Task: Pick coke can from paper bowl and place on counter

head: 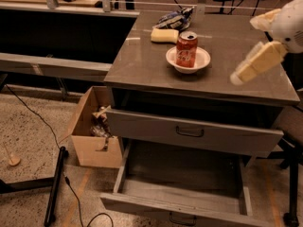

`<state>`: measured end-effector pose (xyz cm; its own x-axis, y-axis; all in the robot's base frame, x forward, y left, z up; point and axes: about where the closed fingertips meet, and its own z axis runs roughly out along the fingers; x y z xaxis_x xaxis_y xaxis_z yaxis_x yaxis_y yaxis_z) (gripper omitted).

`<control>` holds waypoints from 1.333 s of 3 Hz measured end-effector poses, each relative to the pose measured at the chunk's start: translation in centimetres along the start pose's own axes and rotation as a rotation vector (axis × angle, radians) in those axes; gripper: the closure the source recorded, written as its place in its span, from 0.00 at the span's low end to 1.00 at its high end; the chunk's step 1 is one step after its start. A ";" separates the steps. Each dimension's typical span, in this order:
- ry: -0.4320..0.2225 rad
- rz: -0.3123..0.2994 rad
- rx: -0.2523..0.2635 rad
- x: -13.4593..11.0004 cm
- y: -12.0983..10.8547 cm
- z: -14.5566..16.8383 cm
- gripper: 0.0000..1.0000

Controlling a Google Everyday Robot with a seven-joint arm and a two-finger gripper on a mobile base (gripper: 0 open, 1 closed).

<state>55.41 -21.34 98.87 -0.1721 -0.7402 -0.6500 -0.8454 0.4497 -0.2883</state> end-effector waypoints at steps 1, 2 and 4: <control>-0.245 0.105 0.031 -2.3 -3.8 3.9 0.00; -0.408 0.199 0.077 -3.8 -7.3 7.8 0.00; -0.416 0.225 0.108 -3.9 -7.9 8.7 0.00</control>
Offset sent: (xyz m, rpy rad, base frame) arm 0.1756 0.0401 -0.0142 0.6533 -0.2372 -0.1599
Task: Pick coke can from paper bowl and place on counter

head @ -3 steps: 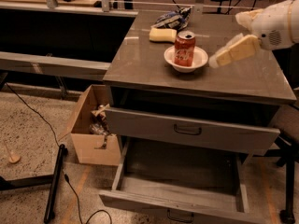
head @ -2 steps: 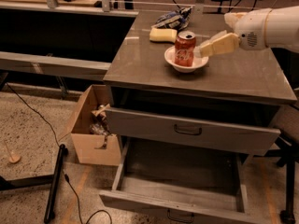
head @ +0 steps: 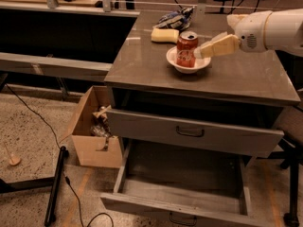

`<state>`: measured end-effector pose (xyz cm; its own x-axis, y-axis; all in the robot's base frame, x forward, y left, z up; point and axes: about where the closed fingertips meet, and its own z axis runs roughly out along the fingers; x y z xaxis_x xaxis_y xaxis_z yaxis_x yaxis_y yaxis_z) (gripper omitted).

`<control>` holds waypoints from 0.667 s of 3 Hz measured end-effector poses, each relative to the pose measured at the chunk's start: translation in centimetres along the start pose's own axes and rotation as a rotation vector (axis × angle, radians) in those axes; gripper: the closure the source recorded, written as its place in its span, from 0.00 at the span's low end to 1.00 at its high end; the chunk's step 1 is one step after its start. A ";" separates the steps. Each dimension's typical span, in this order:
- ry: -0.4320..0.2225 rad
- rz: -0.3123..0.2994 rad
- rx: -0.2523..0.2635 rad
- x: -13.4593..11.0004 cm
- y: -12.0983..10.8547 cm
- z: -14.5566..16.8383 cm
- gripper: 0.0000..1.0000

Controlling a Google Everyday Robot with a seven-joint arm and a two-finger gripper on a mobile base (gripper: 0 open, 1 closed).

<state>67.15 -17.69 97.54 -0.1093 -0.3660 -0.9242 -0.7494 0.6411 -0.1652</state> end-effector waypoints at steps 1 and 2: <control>0.019 0.042 0.053 2.2 -0.1 1.1 0.00; 0.035 0.082 0.107 4.4 -0.4 2.6 0.00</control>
Offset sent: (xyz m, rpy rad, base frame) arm 0.0256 -0.0079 -0.0818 0.0263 0.0592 -0.2290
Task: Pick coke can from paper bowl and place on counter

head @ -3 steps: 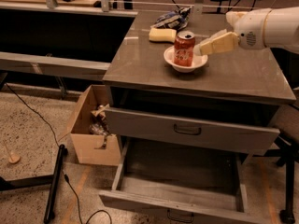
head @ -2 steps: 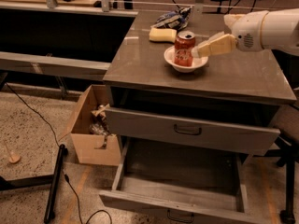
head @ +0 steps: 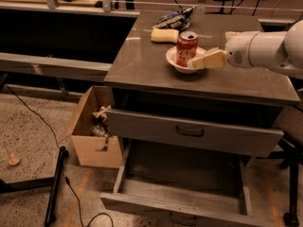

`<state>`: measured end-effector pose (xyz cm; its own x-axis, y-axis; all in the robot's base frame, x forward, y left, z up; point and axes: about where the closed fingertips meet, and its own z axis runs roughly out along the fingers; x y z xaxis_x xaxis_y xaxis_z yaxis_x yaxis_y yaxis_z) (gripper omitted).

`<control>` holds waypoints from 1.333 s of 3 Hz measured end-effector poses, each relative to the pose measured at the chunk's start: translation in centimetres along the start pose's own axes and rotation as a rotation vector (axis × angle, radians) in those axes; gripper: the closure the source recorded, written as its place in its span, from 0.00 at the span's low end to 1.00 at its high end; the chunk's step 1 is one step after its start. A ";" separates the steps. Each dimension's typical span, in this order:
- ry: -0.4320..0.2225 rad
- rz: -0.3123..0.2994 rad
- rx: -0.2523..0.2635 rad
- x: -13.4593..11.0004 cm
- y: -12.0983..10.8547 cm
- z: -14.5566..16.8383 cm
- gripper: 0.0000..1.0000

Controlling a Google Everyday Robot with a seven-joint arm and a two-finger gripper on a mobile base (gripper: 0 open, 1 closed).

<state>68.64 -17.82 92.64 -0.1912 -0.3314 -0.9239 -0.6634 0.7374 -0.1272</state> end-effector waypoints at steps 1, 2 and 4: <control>0.007 0.023 0.018 1.7 0.1 1.8 0.00; -0.014 0.037 0.006 1.8 0.1 3.4 0.00; -0.090 0.035 -0.026 -1.8 0.0 4.6 0.00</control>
Offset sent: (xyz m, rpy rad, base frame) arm 0.0337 0.0201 -0.0327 0.0675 -0.0017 -0.0156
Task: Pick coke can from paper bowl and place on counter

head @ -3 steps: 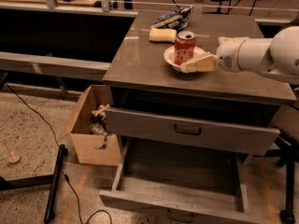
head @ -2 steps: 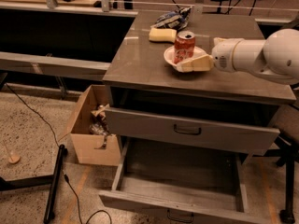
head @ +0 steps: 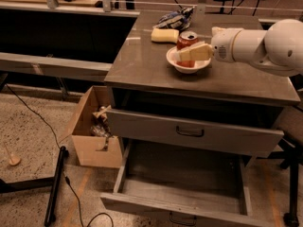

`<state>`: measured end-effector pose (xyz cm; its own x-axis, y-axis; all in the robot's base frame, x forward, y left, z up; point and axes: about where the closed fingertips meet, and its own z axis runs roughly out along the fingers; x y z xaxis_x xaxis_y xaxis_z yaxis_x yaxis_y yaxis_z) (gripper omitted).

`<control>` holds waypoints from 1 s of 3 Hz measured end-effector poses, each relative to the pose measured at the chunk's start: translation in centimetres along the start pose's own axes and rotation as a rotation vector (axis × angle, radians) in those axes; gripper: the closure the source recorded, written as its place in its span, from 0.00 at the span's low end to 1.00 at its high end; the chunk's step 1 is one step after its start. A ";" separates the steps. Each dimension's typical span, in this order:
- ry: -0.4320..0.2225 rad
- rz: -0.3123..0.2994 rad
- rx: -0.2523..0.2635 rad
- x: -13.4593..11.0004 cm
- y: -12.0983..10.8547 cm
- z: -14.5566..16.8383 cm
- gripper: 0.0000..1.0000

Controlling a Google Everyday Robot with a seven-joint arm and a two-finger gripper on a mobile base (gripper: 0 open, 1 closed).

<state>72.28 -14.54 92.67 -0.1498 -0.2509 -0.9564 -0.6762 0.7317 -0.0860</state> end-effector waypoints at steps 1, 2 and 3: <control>-0.010 0.009 -0.024 -0.1 0.4 1.0 0.11; 0.013 0.030 -0.037 1.6 0.7 1.5 0.26; 0.017 0.040 -0.044 2.8 0.7 1.9 0.50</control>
Offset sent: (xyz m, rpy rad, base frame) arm -0.0009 0.0050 -0.0488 0.0169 0.0890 0.0230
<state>72.78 -13.46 89.39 -0.1894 -0.2332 -0.9538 -0.7004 0.7129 -0.0352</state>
